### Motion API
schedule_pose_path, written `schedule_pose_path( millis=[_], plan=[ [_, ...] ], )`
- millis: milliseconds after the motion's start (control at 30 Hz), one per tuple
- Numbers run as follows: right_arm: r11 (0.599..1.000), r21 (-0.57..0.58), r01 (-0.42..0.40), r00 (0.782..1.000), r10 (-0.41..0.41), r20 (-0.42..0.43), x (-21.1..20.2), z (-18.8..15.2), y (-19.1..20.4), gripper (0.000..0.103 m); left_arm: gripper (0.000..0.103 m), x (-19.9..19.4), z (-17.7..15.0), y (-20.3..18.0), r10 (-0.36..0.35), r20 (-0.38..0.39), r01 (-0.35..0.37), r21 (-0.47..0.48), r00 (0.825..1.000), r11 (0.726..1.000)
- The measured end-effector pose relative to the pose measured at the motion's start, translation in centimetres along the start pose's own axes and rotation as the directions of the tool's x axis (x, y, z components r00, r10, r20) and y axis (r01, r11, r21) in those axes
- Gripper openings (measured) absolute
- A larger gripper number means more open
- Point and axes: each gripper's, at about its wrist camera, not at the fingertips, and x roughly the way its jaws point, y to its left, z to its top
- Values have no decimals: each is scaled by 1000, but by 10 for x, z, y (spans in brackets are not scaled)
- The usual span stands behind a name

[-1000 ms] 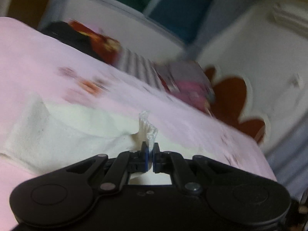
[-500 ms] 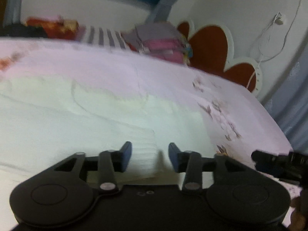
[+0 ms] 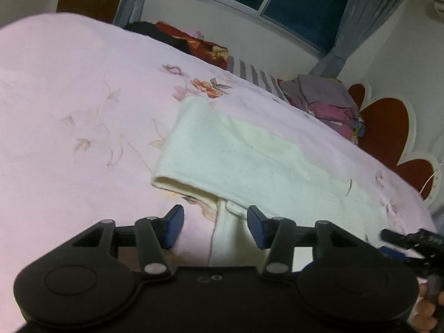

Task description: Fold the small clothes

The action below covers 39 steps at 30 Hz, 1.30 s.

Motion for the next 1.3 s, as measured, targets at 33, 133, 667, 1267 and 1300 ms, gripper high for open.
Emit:
schedule_pose_path(
  millis=[33, 133, 667, 1267, 1300],
  plan=[
    [1000, 7, 4, 1000, -4, -10, 4, 0, 1, 56, 48, 4, 1, 0, 13, -12, -12, 12, 1000, 1000],
    [1000, 3, 20, 999, -20, -25, 13, -1, 9, 53, 48, 12, 4, -1, 25, -26, -24, 45, 999, 999],
    [973, -124, 195, 980, -186, 76, -7, 0, 5, 5, 39, 20, 6, -1, 6, -50, 2, 159, 999, 987],
    [953, -116, 279, 958, -267, 103, -33, 6, -32, 5, 39, 22, 7, -3, 4, -63, 7, 184, 998, 983],
    [952, -117, 283, 957, -271, 103, -34, 5, -32, 5, 39, 22, 7, -3, 4, -62, 7, 184, 998, 983]
  ],
)
